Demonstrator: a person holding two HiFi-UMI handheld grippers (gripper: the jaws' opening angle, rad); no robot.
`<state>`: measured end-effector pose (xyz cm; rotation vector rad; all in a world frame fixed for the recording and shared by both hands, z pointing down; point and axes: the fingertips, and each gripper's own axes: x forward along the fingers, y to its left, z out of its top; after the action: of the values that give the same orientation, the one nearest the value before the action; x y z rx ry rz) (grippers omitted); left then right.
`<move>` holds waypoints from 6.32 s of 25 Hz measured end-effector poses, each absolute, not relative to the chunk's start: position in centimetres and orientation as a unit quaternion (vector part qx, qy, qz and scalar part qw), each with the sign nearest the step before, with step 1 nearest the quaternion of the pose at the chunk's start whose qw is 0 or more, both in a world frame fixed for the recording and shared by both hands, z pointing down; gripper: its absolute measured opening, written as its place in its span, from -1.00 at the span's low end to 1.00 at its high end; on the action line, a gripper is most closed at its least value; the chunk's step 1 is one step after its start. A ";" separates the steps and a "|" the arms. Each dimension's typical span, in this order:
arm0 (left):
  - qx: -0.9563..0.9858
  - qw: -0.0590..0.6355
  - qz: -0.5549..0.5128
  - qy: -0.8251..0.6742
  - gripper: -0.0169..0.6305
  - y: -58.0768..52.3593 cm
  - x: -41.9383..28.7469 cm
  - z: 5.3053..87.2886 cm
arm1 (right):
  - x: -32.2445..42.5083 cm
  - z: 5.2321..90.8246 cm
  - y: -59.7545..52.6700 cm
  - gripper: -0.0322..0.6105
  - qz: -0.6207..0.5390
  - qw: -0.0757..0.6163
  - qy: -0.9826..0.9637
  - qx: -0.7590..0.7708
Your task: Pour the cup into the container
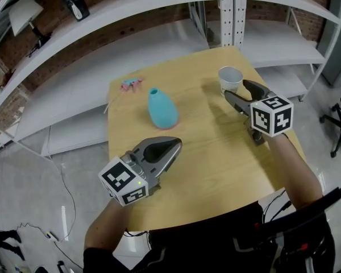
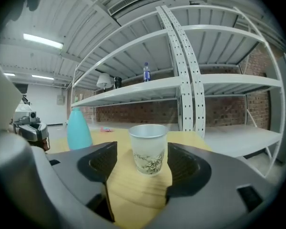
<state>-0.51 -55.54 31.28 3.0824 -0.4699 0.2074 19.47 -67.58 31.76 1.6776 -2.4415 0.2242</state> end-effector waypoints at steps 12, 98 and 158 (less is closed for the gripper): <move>0.981 0.010 0.072 -0.178 -0.94 -56.3 -1.3 31.6 | 18.9 32.1 -71.1 0.12 0.095 0.091 -0.814 0.566; 0.974 0.013 0.069 -0.217 -0.94 -56.9 -5.0 31.9 | -0.5 22.0 -69.2 0.05 -0.412 0.441 -0.672 0.429; 0.975 0.013 0.068 -0.209 -0.94 -56.7 -5.0 32.0 | -1.2 22.3 -69.2 0.05 -0.461 0.467 -0.633 0.411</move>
<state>-4.95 -56.72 31.97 3.0399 -0.6513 0.2134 -1.17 -69.16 22.32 1.0072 -1.5539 -1.1303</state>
